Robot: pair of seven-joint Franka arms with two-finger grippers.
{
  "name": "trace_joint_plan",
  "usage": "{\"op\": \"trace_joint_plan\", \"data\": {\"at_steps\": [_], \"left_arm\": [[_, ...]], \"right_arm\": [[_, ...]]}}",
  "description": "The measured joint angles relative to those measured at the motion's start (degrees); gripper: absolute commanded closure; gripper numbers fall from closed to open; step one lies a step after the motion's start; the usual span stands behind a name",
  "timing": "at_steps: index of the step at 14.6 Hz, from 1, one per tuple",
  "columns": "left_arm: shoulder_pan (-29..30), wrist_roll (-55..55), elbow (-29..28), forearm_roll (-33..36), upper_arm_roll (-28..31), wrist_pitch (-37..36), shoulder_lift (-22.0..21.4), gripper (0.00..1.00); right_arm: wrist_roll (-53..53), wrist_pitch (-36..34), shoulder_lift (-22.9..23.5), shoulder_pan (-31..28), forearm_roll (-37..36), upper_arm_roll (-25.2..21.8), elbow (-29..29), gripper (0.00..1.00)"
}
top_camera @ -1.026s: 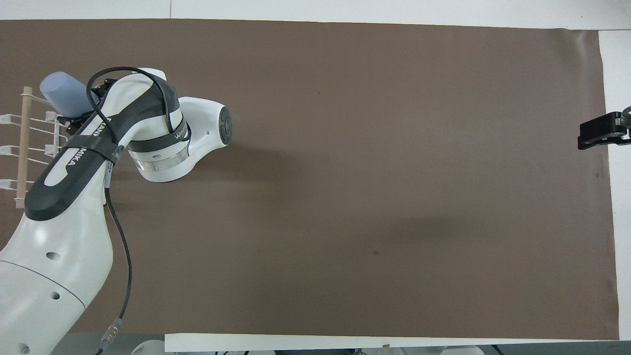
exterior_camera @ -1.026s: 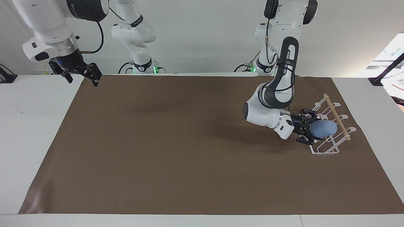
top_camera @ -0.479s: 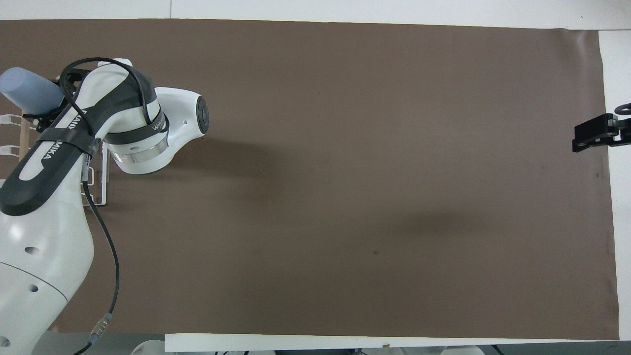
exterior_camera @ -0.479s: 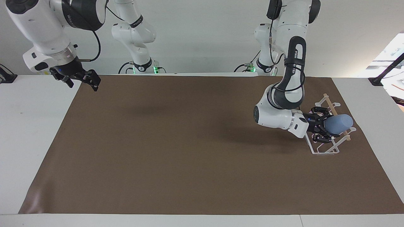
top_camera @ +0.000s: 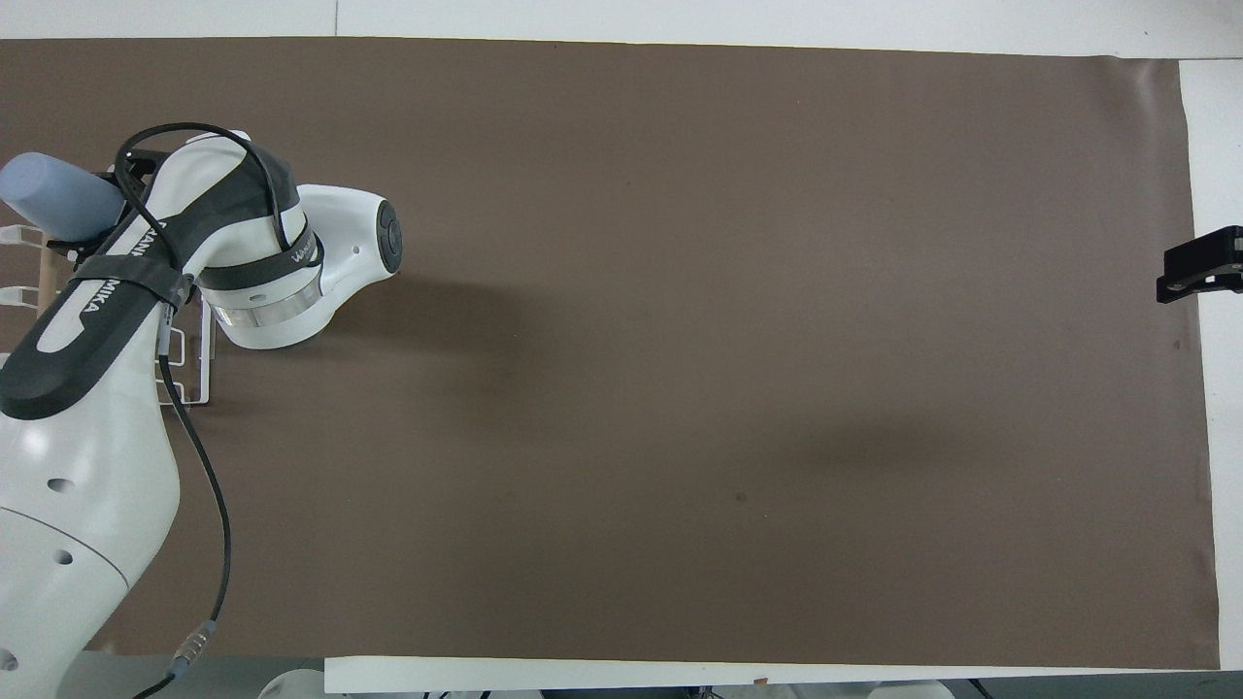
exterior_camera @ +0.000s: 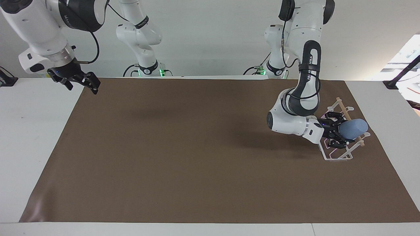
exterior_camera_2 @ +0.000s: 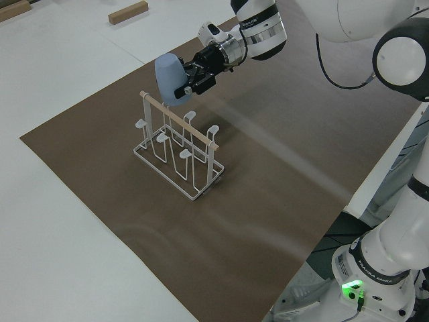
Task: Hang cup on cup holder
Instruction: 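Carry the cup with the left gripper onto the wire rack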
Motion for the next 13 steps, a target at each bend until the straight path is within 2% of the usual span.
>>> {"op": "trace_joint_plan", "data": {"at_steps": [3, 4, 5, 6, 13], "left_arm": [[0.5, -1.1, -1.1, 0.0, 0.1, 0.5, 0.0, 1.00], [0.7, -1.3, -1.3, 0.0, 0.0, 1.0, 0.0, 0.84], [0.8, -1.5, -1.6, 0.0, 0.0, 1.4, 0.0, 0.45], [0.8, -1.6, -1.7, 0.0, 0.0, 1.7, -0.1, 0.00], [0.9, -2.2, -1.5, -2.4, -0.1, 3.0, -0.9, 0.00]], "right_arm": [[0.0, 0.0, -0.1, -0.1, 0.0, 0.2, 0.0, 0.01], [0.0, 0.0, -0.1, -0.1, 0.3, 0.3, 0.0, 0.01], [0.0, -0.1, -0.1, -0.1, 1.1, 0.3, 0.0, 0.01], [0.0, -0.1, -0.1, -0.1, 2.1, 0.3, 0.0, 0.01], [0.0, -0.8, -0.1, -0.1, 3.1, -0.1, 0.0, 0.01]]}}
